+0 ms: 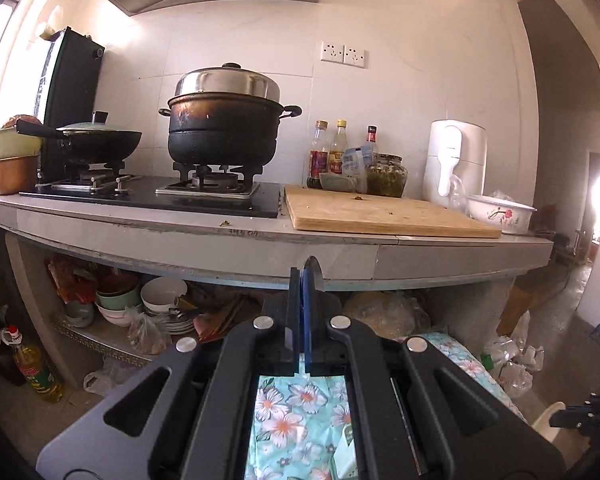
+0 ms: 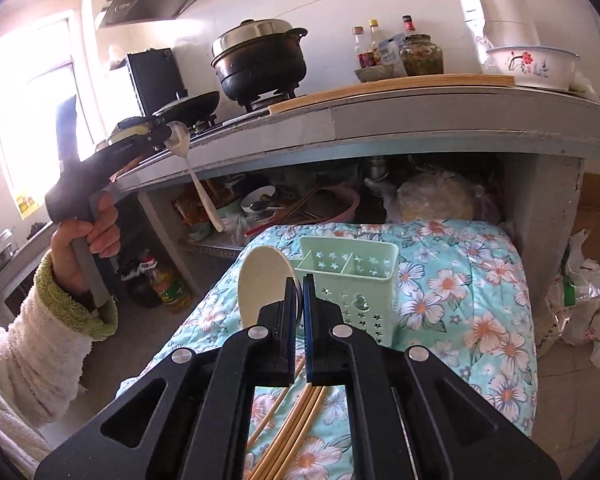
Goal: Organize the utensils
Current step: 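Lift the white spoon with the right tool while the left tool carries the metal spoon over the holder, then lower the metal spoon into the green holder and open the left tool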
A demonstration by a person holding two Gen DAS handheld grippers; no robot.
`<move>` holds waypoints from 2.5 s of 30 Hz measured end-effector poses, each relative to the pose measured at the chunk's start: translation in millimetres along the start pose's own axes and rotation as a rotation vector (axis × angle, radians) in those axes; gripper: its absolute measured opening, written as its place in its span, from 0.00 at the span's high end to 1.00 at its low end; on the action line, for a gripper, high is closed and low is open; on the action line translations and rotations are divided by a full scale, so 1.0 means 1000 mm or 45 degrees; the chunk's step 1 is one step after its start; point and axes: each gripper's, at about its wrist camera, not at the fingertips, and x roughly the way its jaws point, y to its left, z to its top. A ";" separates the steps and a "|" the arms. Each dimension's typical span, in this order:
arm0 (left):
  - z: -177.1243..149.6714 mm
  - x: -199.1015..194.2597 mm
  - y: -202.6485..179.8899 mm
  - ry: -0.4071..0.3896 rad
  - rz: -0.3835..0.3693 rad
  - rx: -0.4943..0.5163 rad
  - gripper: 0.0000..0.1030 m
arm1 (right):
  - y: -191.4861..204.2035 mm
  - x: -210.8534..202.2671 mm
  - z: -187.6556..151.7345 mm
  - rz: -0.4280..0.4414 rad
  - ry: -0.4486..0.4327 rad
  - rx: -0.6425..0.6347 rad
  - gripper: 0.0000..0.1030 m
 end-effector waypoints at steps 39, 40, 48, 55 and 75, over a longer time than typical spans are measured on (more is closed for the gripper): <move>-0.136 0.087 -0.047 0.339 -0.130 0.244 0.75 | -0.052 -0.010 -0.002 -0.113 -0.016 0.132 0.97; -0.135 0.086 -0.048 0.336 -0.128 0.248 0.71 | -0.052 -0.011 0.000 -0.115 -0.021 0.131 0.97; -0.132 0.077 -0.048 0.306 -0.147 0.239 0.58 | -0.058 -0.019 0.032 -0.135 -0.152 0.117 0.97; -0.126 0.064 -0.038 0.287 -0.151 0.172 0.56 | -0.059 -0.020 0.080 -0.216 -0.367 0.083 0.97; -0.148 -0.003 0.004 0.295 -0.106 0.010 0.52 | -0.041 0.109 0.075 -0.558 -0.292 -0.295 0.97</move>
